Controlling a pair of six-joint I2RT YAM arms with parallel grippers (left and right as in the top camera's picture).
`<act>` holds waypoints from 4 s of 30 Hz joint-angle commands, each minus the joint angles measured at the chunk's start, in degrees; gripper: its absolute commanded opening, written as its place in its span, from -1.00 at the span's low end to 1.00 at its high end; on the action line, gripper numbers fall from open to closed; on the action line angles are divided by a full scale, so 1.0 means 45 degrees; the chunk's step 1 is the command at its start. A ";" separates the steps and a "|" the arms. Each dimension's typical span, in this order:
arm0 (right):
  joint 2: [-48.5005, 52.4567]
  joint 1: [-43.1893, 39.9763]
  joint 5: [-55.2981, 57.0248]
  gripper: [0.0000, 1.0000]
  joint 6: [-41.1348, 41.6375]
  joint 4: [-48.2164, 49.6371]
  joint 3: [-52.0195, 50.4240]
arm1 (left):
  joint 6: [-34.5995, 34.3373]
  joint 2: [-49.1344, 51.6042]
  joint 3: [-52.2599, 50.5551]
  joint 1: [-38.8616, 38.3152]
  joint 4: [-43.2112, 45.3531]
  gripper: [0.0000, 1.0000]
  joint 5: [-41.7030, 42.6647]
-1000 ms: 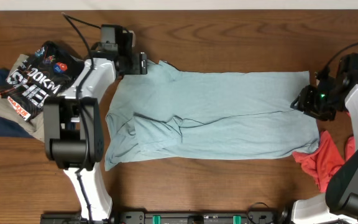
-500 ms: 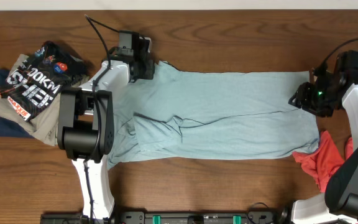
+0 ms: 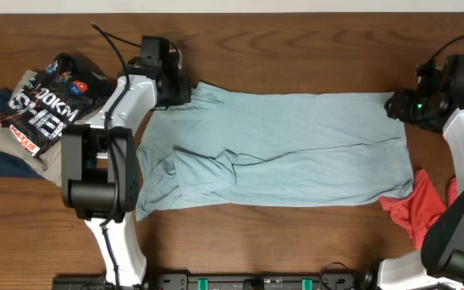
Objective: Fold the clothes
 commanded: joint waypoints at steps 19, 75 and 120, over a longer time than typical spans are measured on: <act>0.5353 0.0117 0.1287 0.28 0.0505 0.6518 -0.0049 | -0.0452 -0.0141 0.0102 0.0029 -0.1846 -0.87 -0.0034; 0.0695 -0.0826 0.5139 -0.63 0.0612 -0.4289 0.0078 | -0.1117 -0.3196 -0.1195 0.0102 -1.1720 -0.35 0.0287; 0.0695 -0.0801 0.3512 -0.03 0.0559 -0.4182 -0.0180 | -0.1122 -0.1530 -0.0656 -0.0976 -0.6703 -0.88 0.0583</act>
